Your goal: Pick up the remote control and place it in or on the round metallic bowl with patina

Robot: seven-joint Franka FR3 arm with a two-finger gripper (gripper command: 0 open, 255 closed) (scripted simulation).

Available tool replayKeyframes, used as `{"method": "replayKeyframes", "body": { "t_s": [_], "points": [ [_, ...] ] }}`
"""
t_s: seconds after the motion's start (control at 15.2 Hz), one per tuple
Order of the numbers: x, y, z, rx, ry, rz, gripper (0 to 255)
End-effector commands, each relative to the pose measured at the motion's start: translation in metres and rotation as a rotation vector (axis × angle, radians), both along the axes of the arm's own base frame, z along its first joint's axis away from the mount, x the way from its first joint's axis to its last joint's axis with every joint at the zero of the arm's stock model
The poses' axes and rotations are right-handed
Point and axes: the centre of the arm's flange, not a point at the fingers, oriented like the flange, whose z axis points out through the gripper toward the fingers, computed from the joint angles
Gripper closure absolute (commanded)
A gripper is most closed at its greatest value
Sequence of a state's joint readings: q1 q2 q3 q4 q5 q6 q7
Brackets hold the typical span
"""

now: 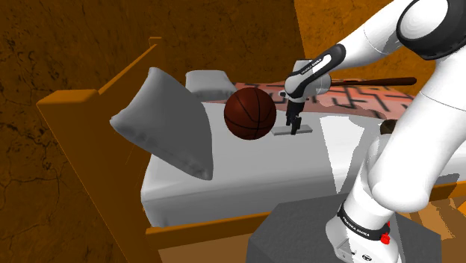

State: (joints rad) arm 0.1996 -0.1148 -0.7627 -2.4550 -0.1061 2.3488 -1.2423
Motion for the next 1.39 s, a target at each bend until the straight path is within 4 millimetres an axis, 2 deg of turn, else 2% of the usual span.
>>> {"method": "replayKeyframes", "body": {
  "t_s": [0.0, 0.4, 0.46, 1.06, 1.32],
  "points": [
    [0.000, 0.000, -0.001, 0.000, -0.001, 0.000, 0],
    [0.000, 0.000, -0.001, 0.000, 0.000, 0.000, 0],
    [0.000, 0.000, -0.001, 0.000, 0.000, 0.000, 255],
    [0.000, 0.000, -0.001, 0.000, -0.001, 0.000, 255],
    [0.000, 0.000, 0.020, 0.000, -0.001, 0.000, 255]
  ]
}}
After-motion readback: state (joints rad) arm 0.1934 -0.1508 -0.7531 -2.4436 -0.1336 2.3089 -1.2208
